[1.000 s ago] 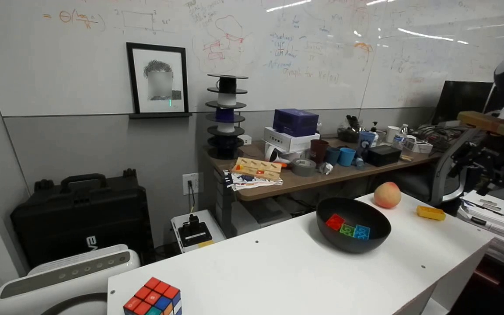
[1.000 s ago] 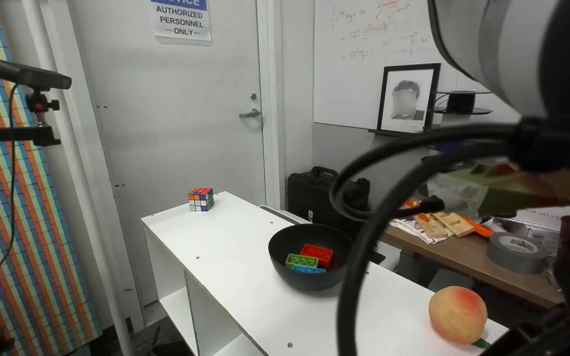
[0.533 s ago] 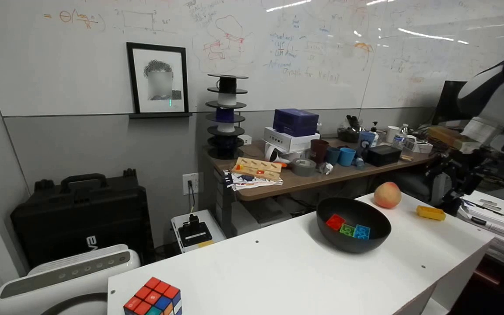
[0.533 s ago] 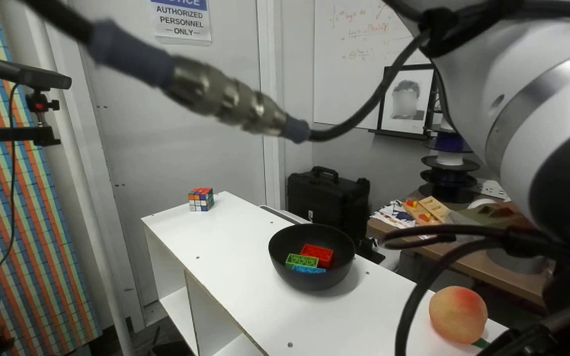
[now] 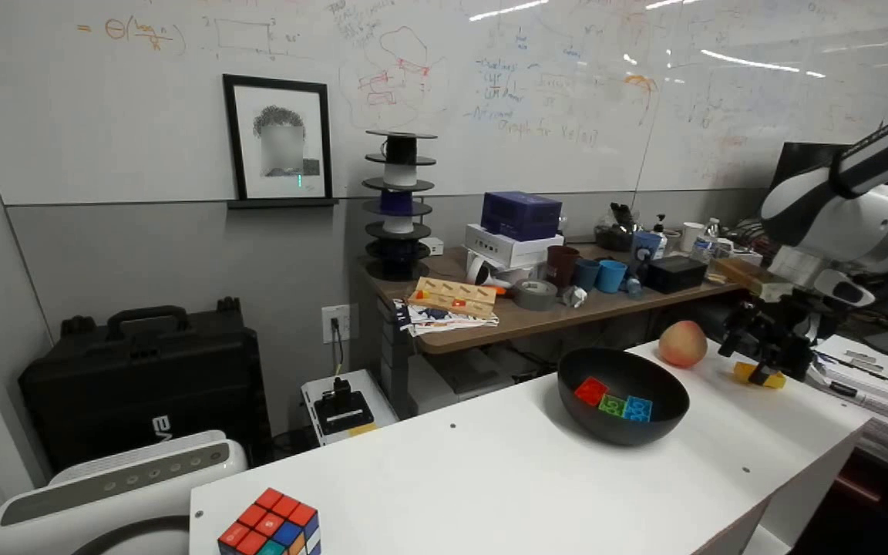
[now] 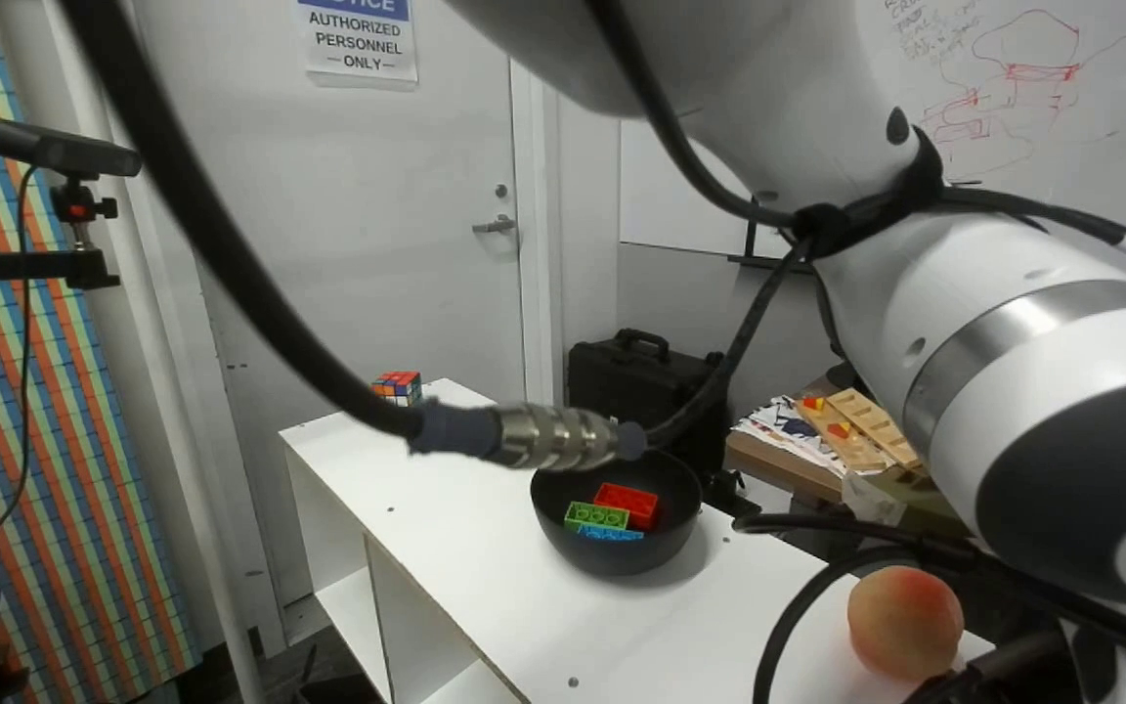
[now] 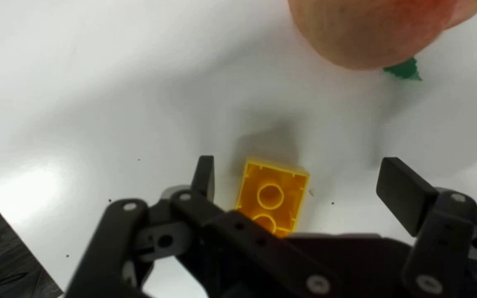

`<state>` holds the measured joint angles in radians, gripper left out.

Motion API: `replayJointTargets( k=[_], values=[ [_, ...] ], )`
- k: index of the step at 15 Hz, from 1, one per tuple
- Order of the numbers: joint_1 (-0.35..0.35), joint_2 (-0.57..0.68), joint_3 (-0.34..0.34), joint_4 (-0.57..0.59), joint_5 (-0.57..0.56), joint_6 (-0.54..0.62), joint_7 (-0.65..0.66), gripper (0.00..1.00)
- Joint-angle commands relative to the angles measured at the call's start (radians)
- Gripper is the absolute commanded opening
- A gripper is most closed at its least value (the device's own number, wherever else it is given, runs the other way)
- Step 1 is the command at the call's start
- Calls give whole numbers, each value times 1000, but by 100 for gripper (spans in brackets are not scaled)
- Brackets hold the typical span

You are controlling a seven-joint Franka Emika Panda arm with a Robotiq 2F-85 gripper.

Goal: Place the red, green, blue and yellow building blocks inside the black bowl

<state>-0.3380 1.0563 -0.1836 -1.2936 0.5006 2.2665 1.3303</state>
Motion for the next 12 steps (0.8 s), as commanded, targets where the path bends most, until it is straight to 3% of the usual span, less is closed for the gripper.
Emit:
replayJointTargets(
  k=[1, 2, 3, 4, 12],
  values=[
    [7, 38, -17, 67, -61, -47, 77, 100],
    [8, 38, -19, 65, -74, -47, 85, 100],
    [11, 35, -22, 61, -87, -45, 90, 75],
    [15, 28, -26, 52, -100, -36, 93, 75],
    [164, -97, -140, -149, -233, 49, 117, 13]
  ],
)
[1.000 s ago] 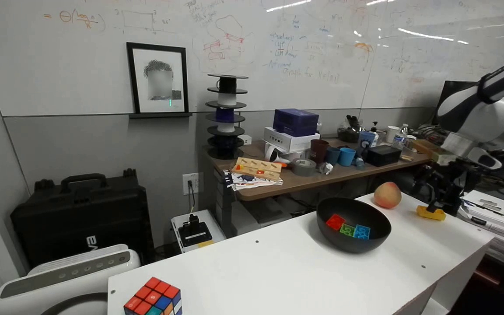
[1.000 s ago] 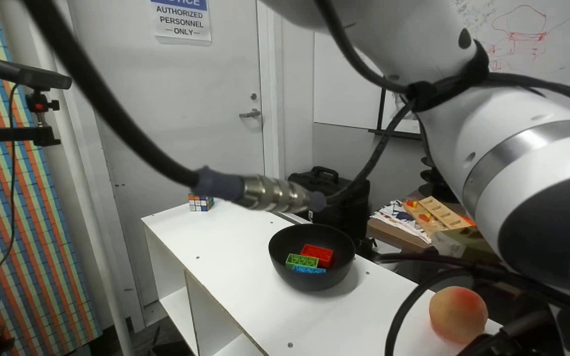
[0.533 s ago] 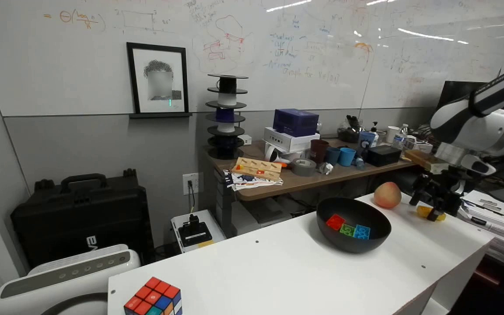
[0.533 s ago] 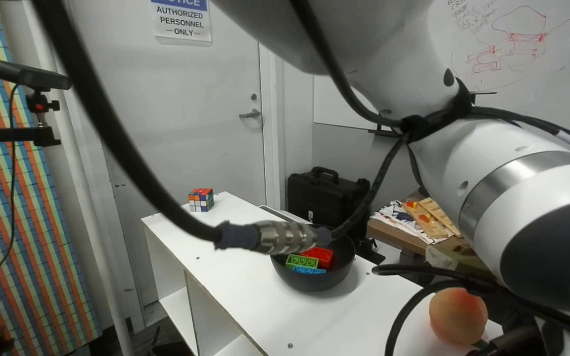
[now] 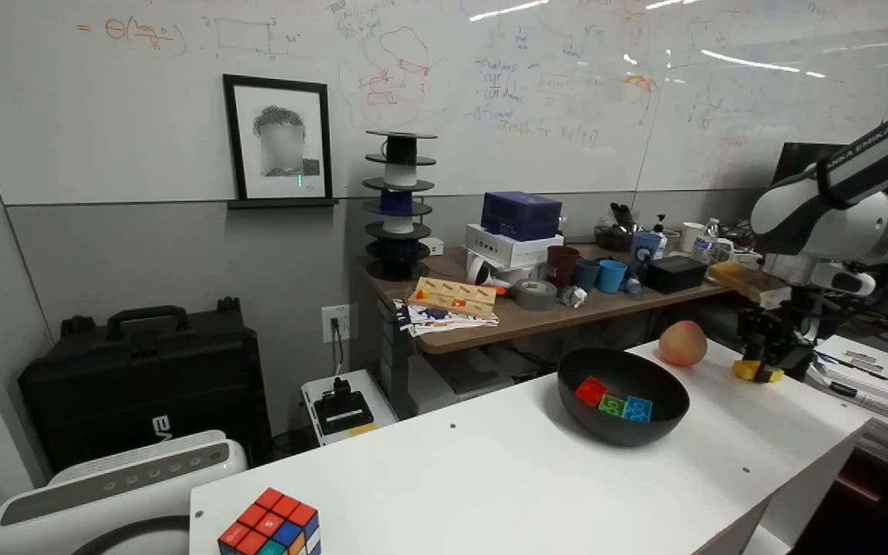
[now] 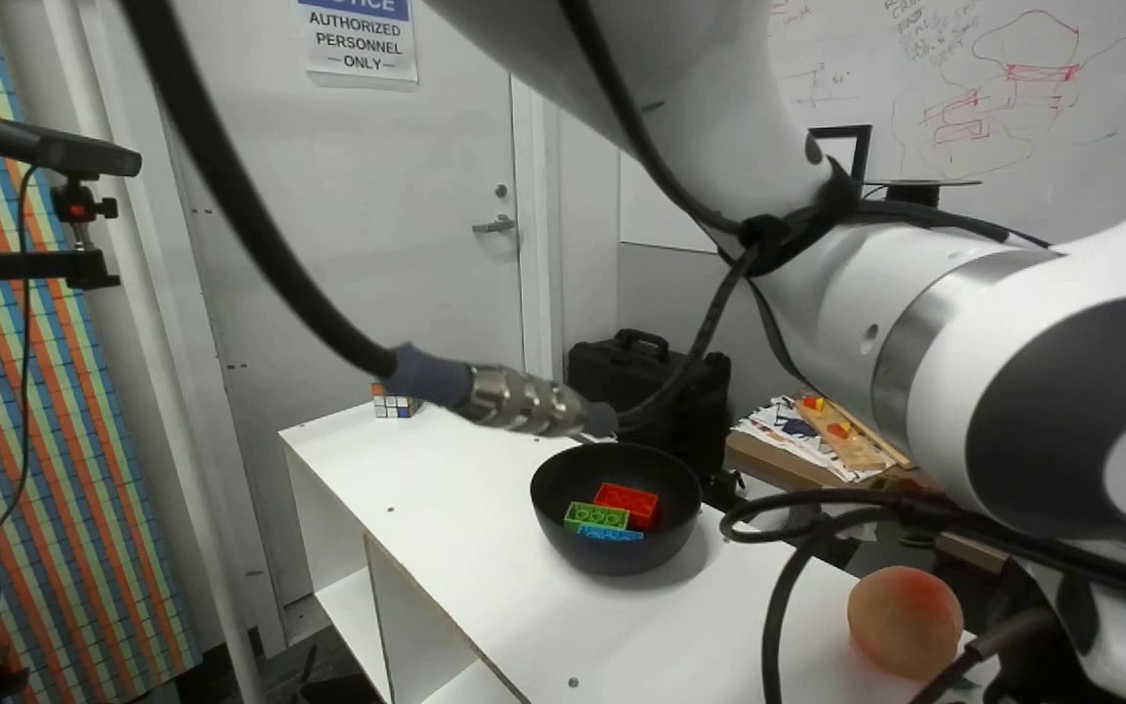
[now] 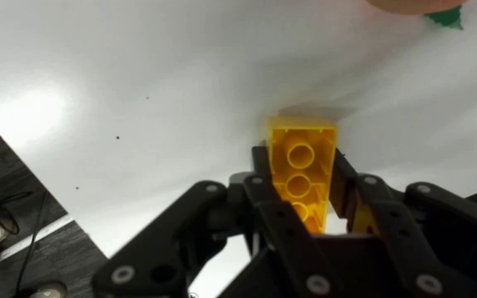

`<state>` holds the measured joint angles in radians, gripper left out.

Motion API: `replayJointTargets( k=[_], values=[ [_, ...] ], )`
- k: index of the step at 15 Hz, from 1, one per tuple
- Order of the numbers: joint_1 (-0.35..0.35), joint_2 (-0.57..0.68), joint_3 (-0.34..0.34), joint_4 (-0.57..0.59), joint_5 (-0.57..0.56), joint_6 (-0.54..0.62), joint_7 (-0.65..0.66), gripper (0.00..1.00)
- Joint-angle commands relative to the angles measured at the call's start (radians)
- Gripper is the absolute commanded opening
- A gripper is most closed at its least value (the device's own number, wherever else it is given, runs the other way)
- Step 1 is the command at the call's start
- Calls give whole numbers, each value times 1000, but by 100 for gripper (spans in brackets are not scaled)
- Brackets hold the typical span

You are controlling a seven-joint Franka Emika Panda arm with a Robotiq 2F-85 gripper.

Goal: Place the red, green, blue and yellow building blocks inside the black bowl

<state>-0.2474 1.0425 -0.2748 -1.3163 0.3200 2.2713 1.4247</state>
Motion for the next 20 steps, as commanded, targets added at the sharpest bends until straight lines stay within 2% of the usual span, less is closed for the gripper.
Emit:
replayJointTargets(
  k=[1, 5, 9, 11, 16, 19, 20],
  values=[
    [98, -114, -60, -171, -67, 56, 13, 11],
    [199, -277, -62, -366, -176, 168, -3, 11],
    [307, -424, -51, -509, -283, 266, -2, 11],
    [344, -493, -17, -574, -313, 307, -22, 11],
    [318, -554, 151, -659, -257, 335, -181, 11],
    [318, -554, 193, -697, -246, 344, -267, 11],
    [322, -555, 193, -711, -253, 356, -291, 61]
  ],
)
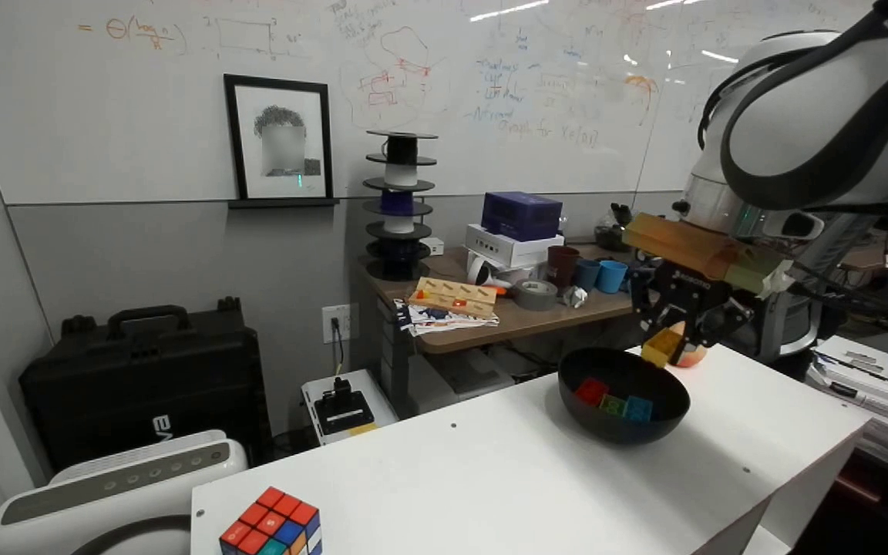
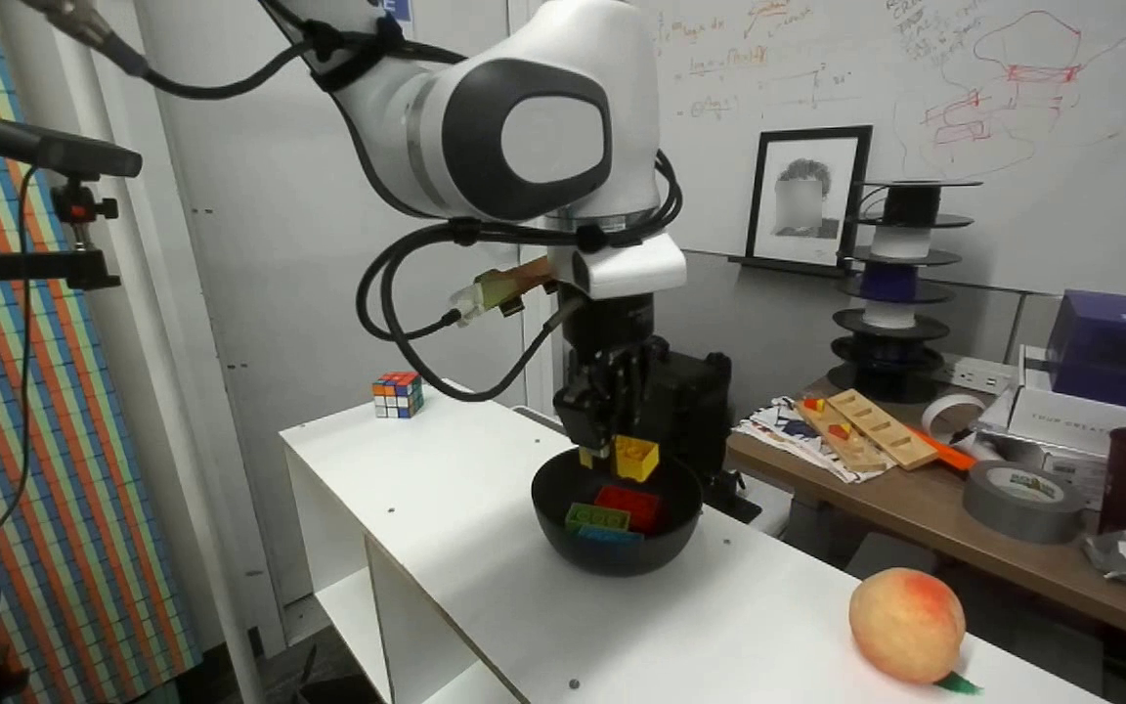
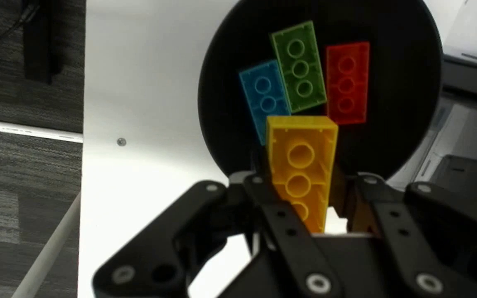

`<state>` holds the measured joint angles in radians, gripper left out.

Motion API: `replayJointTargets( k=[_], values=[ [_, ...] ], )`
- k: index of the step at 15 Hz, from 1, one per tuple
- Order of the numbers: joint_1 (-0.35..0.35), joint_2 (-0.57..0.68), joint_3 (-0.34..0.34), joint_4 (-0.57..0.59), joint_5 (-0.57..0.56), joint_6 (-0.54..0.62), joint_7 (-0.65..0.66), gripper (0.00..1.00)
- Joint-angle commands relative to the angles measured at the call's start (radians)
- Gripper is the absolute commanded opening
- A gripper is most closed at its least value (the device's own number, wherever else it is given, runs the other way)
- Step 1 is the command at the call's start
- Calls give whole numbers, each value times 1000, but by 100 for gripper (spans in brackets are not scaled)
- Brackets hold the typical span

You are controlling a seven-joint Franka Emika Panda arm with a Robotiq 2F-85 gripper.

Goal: Place the red, green, blue and yellow building blocks inside the black bowl

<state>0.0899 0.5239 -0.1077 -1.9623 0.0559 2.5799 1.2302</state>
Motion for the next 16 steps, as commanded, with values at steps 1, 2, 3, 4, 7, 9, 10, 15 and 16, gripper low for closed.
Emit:
replayJointTargets(
  k=[1, 2, 3, 4, 7, 9, 10, 15, 16],
  values=[
    [-14, -43, 27, -82, 5, 61, -129, 62],
    [-9, -49, 20, -99, -4, 86, -153, 67],
    [-4, -56, 11, -117, -10, 113, -174, 75],
    [2, -62, 2, -130, -13, 137, -188, 84],
    [19, -88, -30, -173, -31, 214, -220, 100],
    [15, -123, -34, -205, -24, 238, -255, 100],
    [24, -149, -49, -225, -39, 246, -269, 100],
    [61, -371, -140, -311, -287, 55, -374, 100],
    [45, -424, -133, -329, -330, 27, -403, 100]
  ],
)
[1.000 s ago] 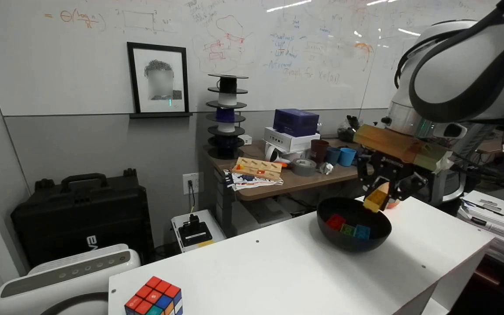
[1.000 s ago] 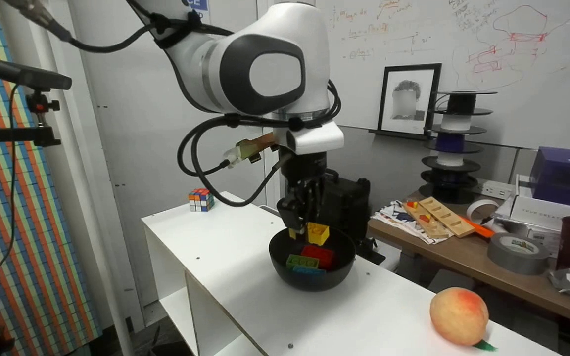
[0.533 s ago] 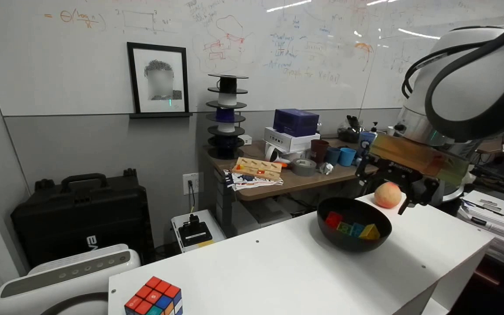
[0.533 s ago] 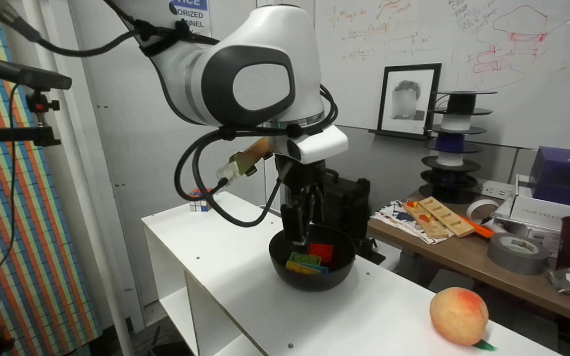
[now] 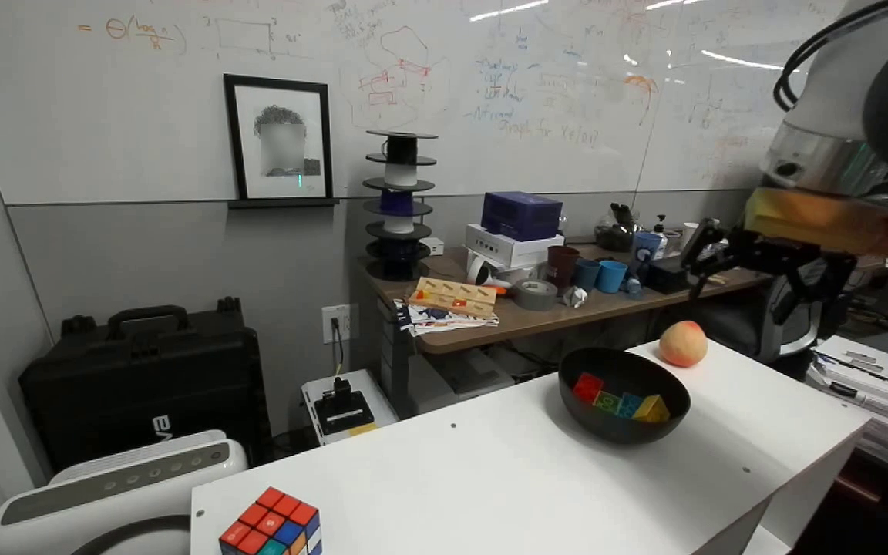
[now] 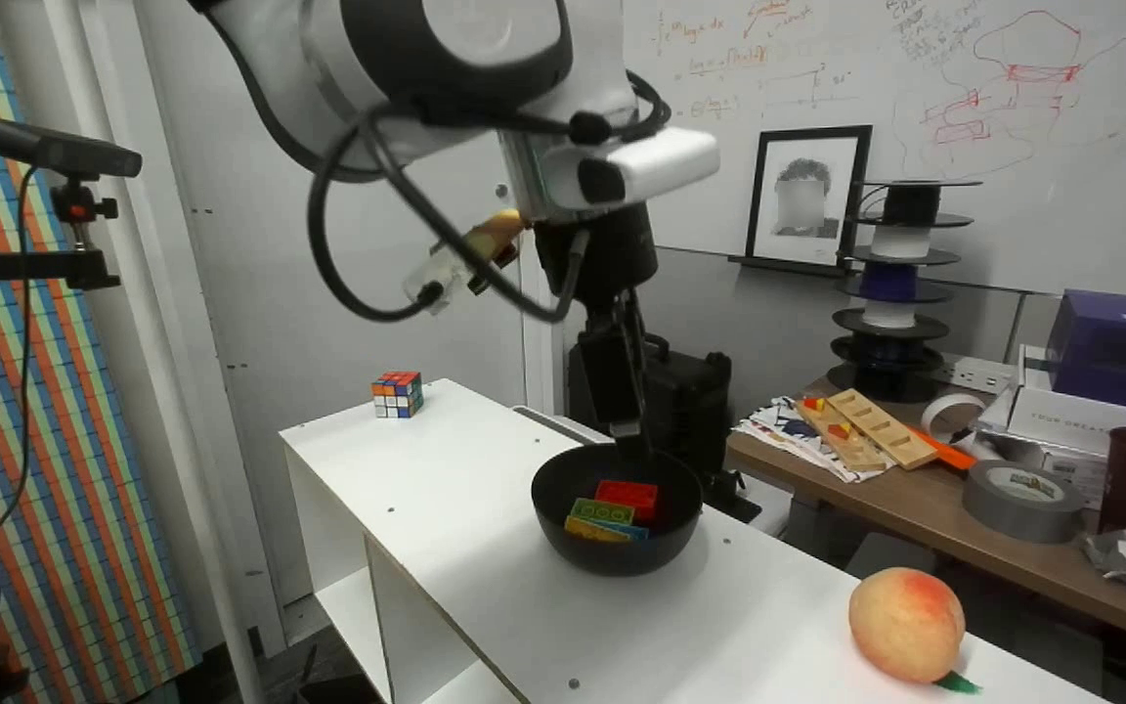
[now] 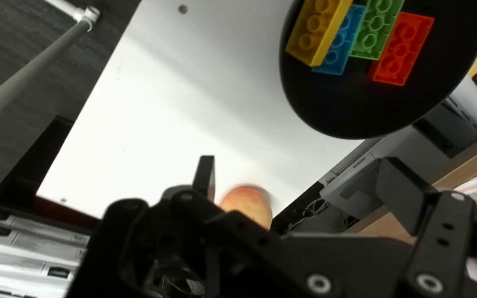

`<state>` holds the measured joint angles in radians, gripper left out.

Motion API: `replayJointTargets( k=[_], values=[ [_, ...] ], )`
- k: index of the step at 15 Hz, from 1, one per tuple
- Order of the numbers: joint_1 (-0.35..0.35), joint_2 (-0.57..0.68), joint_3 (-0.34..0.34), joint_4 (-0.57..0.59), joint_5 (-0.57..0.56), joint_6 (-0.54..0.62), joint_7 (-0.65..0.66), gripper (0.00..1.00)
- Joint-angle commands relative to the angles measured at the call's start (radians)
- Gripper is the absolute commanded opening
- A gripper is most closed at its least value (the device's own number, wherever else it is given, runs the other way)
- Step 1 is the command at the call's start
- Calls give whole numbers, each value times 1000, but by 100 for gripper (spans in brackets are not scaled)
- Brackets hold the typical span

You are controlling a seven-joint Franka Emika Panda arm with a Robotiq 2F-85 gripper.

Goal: Place the red, green, blue and yellow building blocks inside the black bowl

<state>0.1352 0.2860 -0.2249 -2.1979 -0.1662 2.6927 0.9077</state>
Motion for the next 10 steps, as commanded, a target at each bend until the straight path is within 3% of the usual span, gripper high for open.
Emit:
replayJointTargets(
  k=[1, 3, 6, 7, 10],
  values=[
    [-23, -240, 1, -112, -131, -111, -116, 100],
    [-66, -346, 36, -146, -126, -161, -201, 100],
    [-127, -499, 64, -210, -5, -229, -437, 100],
    [-145, -377, 94, -136, -49, -197, -318, 100],
    [-175, -475, 103, -187, -4, -233, -424, 100]
  ],
)
